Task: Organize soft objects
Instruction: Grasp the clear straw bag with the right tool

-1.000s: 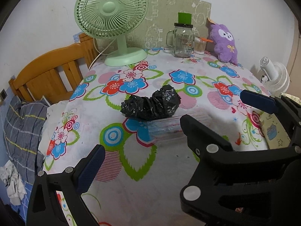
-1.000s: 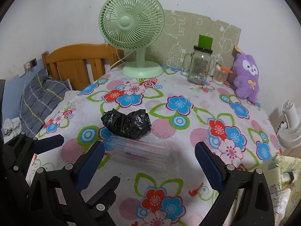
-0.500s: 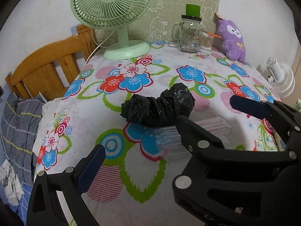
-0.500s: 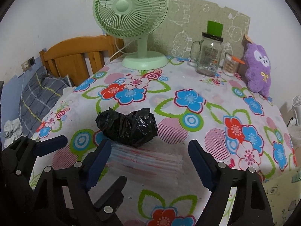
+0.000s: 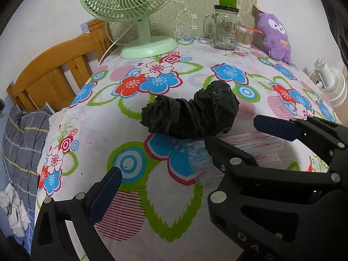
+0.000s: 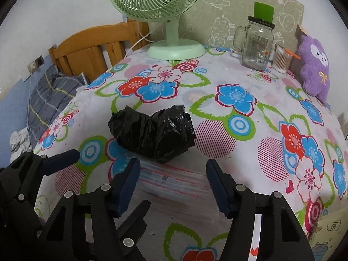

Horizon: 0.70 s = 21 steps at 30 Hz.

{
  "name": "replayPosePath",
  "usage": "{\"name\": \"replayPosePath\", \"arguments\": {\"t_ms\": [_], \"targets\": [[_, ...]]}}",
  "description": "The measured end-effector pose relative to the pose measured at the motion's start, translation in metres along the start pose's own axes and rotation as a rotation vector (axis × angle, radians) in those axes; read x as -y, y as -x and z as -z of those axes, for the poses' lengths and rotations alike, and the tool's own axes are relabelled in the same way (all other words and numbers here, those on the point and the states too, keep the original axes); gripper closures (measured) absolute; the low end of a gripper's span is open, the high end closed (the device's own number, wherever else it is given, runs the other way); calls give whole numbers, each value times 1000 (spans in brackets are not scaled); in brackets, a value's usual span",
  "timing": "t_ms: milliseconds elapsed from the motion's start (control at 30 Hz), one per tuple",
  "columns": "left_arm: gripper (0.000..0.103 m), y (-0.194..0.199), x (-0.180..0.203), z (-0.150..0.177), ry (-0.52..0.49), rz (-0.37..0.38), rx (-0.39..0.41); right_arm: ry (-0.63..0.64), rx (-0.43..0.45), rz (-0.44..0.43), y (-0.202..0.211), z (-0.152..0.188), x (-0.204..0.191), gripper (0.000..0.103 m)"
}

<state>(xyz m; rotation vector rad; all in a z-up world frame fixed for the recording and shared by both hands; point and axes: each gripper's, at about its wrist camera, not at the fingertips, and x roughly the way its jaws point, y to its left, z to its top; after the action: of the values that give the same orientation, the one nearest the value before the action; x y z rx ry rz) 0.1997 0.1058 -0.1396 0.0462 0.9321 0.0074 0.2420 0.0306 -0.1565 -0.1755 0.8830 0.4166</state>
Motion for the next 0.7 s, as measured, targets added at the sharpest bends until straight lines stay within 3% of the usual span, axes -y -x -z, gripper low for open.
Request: {"name": "replayPosePath", "arguments": {"t_ms": [700], "targets": [[1, 9, -3, 17, -33, -85, 23, -31, -83, -67, 22, 22, 4, 37]]}}
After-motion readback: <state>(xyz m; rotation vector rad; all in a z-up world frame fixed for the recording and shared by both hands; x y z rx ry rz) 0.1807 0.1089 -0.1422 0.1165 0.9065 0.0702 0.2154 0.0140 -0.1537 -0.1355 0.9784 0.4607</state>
